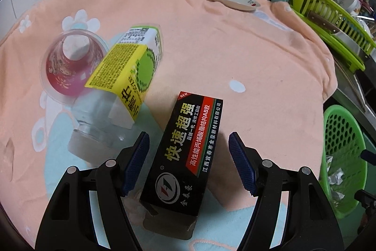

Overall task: Collect trash
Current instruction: 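Lift the black glue box with the left gripper while the right gripper moves to the yellow-labeled bottle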

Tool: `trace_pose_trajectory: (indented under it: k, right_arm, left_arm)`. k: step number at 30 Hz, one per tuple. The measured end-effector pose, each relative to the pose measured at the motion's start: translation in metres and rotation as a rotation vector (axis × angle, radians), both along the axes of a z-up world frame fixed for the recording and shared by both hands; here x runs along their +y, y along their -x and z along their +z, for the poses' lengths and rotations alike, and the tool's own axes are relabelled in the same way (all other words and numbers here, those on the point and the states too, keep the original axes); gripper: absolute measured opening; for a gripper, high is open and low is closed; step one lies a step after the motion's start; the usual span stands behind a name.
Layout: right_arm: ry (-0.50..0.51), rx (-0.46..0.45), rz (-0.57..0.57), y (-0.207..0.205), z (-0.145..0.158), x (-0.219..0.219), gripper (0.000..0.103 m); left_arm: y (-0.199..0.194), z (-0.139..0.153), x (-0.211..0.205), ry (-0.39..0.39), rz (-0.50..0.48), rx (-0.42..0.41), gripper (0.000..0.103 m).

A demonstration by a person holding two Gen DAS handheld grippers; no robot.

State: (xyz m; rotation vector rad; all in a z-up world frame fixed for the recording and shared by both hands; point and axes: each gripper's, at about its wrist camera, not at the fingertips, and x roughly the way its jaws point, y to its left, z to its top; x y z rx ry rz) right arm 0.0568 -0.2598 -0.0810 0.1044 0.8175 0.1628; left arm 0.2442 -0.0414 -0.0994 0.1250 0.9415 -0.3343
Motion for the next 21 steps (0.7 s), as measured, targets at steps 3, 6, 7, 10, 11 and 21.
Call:
trace_pose_trajectory:
  k: [3,6,7,10,11,21]
  right_arm:
    - [-0.001,0.002,-0.002,-0.001,0.0,-0.001,0.085]
    - [-0.013,0.006,-0.002,-0.004,0.0,-0.002,0.085]
    - [-0.018,0.007,-0.002,-0.004,0.001,-0.002,0.086]
    - [-0.039,0.011,0.003,-0.011,0.004,-0.002,0.085]
    - [-0.045,0.011,0.004,-0.013,0.006,-0.002,0.085]
    - [-0.133,0.025,0.083,-0.063,0.034,0.025,0.085]
  left_arm:
    - [-0.002,-0.004,-0.001,-0.002,-0.004,0.008,0.069]
    - [-0.001,-0.007,-0.001,-0.003,-0.002,0.005,0.057]
    - [0.0,-0.006,-0.001,-0.004,-0.001,0.0,0.054]
    - [0.005,-0.002,0.004,0.027,0.015,0.0,0.049]
    - [0.008,0.0,0.005,0.035,0.02,-0.008,0.049]
    - [0.056,0.038,0.045,0.125,0.096,-0.068,0.048]
